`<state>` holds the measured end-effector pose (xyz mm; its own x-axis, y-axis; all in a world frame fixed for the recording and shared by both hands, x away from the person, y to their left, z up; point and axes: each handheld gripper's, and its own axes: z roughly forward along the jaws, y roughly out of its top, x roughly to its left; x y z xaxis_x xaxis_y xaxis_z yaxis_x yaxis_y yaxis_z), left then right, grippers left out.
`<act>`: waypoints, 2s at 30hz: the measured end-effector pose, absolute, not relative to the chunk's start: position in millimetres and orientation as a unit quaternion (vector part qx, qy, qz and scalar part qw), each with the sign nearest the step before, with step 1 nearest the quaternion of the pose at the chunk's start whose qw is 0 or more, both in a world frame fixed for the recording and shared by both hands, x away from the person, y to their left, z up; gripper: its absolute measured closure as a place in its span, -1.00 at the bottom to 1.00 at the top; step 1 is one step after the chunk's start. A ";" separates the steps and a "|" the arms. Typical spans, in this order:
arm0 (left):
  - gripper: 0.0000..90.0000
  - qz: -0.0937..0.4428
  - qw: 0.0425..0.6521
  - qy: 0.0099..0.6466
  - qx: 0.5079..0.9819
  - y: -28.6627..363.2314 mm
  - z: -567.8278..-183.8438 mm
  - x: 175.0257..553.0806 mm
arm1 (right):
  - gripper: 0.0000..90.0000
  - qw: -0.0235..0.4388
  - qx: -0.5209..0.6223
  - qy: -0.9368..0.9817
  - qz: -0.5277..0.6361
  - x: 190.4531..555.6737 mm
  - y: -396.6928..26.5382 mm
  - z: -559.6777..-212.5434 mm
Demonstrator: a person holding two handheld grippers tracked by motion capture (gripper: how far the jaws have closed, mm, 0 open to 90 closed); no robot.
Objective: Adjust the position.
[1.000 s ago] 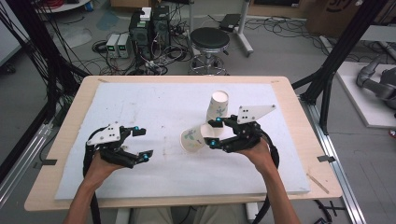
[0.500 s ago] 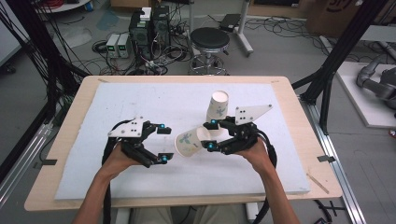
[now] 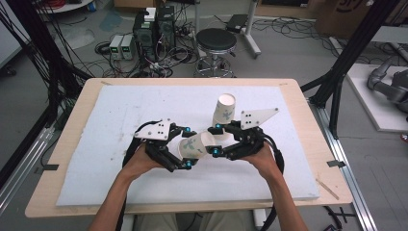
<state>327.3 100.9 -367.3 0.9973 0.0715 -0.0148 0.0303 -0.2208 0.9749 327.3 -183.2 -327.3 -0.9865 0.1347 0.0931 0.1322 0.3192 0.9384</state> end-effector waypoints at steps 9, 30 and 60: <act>-0.55 0.011 0.623 0.032 0.782 102.3 -369.9 328.1 | -0.14 -0.003 0.079 0.809 0.582 327.5 -181.7 -327.8; -0.32 0.011 0.613 0.026 0.790 104.1 -372.8 328.9 | -0.67 -0.001 0.091 0.813 0.575 327.7 -178.2 -330.2; -0.29 0.011 0.436 0.013 0.900 117.7 -339.4 335.3 | -0.67 0.039 0.087 0.909 0.407 321.2 -162.4 -329.0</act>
<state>335.3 117.7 -339.4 0.9994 0.0333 0.0082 0.0142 -0.6203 0.7843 321.2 -162.4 -329.0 -0.9819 0.1892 -0.0002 0.1259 0.6541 0.7459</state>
